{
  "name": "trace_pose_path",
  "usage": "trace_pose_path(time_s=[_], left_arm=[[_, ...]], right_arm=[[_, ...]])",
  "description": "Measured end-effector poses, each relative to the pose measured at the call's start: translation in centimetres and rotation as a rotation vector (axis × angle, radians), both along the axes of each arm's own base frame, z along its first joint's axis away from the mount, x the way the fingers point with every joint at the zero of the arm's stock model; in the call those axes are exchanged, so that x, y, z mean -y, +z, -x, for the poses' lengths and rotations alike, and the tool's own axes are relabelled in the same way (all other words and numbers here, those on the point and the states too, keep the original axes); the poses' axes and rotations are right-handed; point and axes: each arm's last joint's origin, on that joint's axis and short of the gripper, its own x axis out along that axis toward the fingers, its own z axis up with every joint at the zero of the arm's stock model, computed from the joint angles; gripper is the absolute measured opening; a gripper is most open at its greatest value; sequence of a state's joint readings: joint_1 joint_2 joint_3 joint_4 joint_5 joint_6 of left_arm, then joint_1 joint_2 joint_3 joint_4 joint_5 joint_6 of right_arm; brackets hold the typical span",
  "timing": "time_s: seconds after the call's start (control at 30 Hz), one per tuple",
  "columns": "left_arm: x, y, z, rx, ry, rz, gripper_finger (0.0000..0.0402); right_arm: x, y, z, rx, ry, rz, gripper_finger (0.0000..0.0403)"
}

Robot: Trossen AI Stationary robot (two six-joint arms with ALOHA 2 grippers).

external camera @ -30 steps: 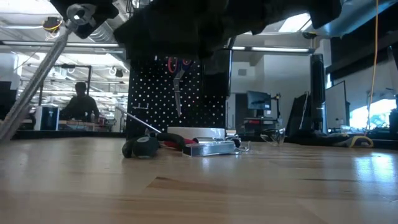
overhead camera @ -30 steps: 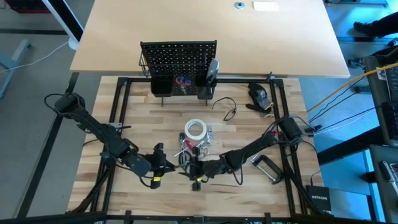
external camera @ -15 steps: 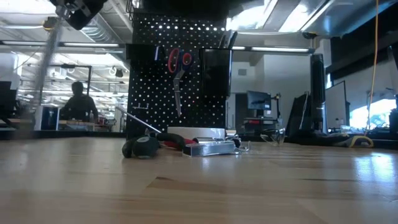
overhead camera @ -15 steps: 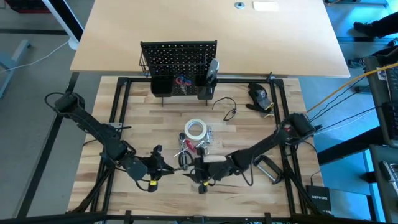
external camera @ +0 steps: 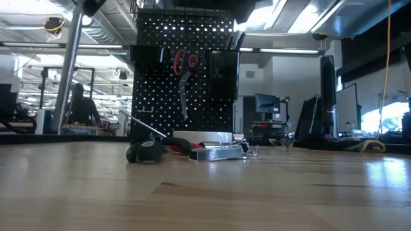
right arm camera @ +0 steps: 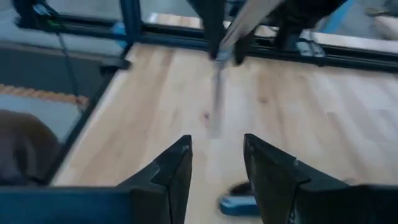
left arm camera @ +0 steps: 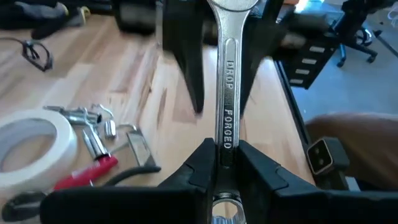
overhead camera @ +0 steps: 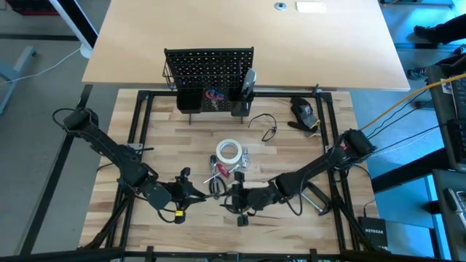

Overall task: Hang tools onto peg board
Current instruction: Put the silver wrench into the right black bin on the peg board

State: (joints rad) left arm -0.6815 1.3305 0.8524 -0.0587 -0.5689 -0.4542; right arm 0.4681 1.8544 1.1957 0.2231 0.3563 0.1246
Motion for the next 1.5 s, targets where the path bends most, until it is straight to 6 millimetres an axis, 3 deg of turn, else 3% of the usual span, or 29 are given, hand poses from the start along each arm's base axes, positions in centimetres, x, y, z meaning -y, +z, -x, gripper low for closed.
trace_pose_path(time_s=[0.1, 0.2, 0.4, 0.53, 1.07, 1.5], left_arm=[[0.0, 0.8, -0.1, 0.030, -0.008, -0.025, 0.0037], [0.0, 1.5, -0.2, 0.067, -0.016, -0.028, 0.0035], [-0.2, 4.0, -0.2, 0.244, -0.042, -0.035, 0.0041], [-0.6, 5.5, -0.2, 0.343, -0.045, -0.052, 0.0036], [-1.0, 5.2, -1.4, 0.366, -0.011, -0.068, 0.0037], [-1.4, 5.4, -2.1, 0.411, 0.014, -0.059, 0.0039]], right_arm=[[1.1, -2.0, -0.5, 0.017, 0.032, -0.086, 0.0162], [2.3, -2.7, -0.9, 0.032, 0.050, -0.190, 0.0199], [3.3, -1.8, -1.5, 0.145, 0.092, -0.173, 0.0281], [3.1, -1.0, -1.7, 0.211, 0.129, -0.118, 0.0295], [2.9, 0.2, -1.9, 0.356, 0.109, -0.096, 0.0228], [2.9, -0.5, -2.1, 0.339, 0.101, -0.086, 0.0128]])
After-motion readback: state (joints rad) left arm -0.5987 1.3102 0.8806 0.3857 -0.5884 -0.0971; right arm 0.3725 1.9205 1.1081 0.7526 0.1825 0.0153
